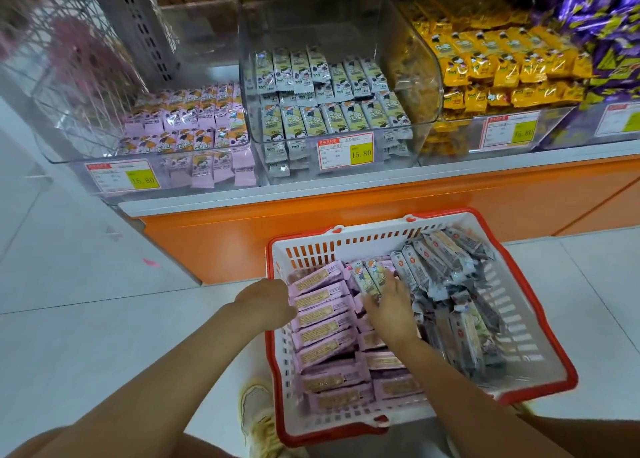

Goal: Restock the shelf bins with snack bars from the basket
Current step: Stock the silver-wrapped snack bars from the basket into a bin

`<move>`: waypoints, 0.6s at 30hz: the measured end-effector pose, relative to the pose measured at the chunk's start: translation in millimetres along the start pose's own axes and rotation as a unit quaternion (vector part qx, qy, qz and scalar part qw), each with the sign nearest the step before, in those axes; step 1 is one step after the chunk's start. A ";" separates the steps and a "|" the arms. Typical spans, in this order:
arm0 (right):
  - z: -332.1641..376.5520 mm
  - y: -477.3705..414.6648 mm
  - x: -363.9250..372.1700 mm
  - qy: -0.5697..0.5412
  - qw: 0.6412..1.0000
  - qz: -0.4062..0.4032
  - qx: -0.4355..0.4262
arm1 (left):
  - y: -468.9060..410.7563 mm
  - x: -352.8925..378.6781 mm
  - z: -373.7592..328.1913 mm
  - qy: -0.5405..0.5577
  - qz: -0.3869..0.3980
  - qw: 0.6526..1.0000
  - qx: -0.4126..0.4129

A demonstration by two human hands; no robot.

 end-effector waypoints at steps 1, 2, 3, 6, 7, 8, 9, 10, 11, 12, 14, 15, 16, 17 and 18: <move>-1.4 0.5 1.0 0.016 1.000 0.004 -0.001 | 0.1 0.3 0.4 0.003 0.004 1.000 0.000; -2.4 1.8 1.0 0.034 0.999 0.006 -0.001 | 0.2 -0.4 0.9 0.006 0.005 1.000 -0.001; -4.4 2.6 0.9 0.045 0.999 0.010 0.001 | 0.6 -1.9 1.6 0.008 0.005 1.000 -0.004; -1.1 6.9 -7.7 -0.002 1.000 0.016 0.012 | 5.5 -26.5 2.8 0.042 -0.050 0.998 -0.012; 4.6 10.2 -14.7 -0.040 0.999 0.014 0.017 | 10.8 -43.2 1.6 0.060 -0.088 0.994 -0.011; 13.3 15.3 -23.4 -0.082 0.996 0.014 0.015 | 16.7 -62.9 0.2 0.074 -0.135 0.988 -0.004; 26.4 21.7 -34.7 -0.124 0.992 0.012 -0.001 | 24.7 -85.1 -2.0 0.086 -0.189 0.978 0.006; 42.0 28.9 -48.2 -0.163 0.986 0.008 -0.024 | 34.0 -107.2 -3.1 0.105 -0.243 0.964 0.018; 58.6 36.6 -63.2 -0.197 0.979 0.004 -0.050 | 45.3 -128.2 -2.4 0.136 -0.297 0.945 0.027; 76.8 44.0 -80.5 -0.225 0.971 -0.003 -0.078 | 56.1 -147.1 0.4 0.173 -0.345 0.922 0.034; 114.7 57.3 -117.0 -0.265 0.953 -0.026 -0.143 | 76.1 -176.6 8.2 0.247 -0.422 0.871 0.049; 133.2 61.3 -135.6 -0.283 0.943 -0.039 -0.172 | 84.1 -186.9 11.8 0.280 -0.450 0.846 0.061; 150.7 62.1 -153.5 -0.299 0.932 -0.053 -0.196 | 90.2 -196.5 15.2 0.307 -0.474 0.822 0.072; 167.9 60.4 -171.1 -0.308 0.924 -0.070 -0.216 | 93.9 -204.0 18.0 0.327 -0.489 0.805 0.079; 182.8 56.2 -188.2 -0.305 0.921 -0.090 -0.227 | 95.0 -209.3 20.0 0.340 -0.496 0.795 0.081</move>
Point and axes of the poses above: each hand's wrist, its own y-axis away from the middle knuckle, its own x-axis out of the palm, z = x × y, the point moved 9 cm from there along -y, towards the middle knuckle, and after that the axes turned 1 degree about -x, right-handed, at the moved point
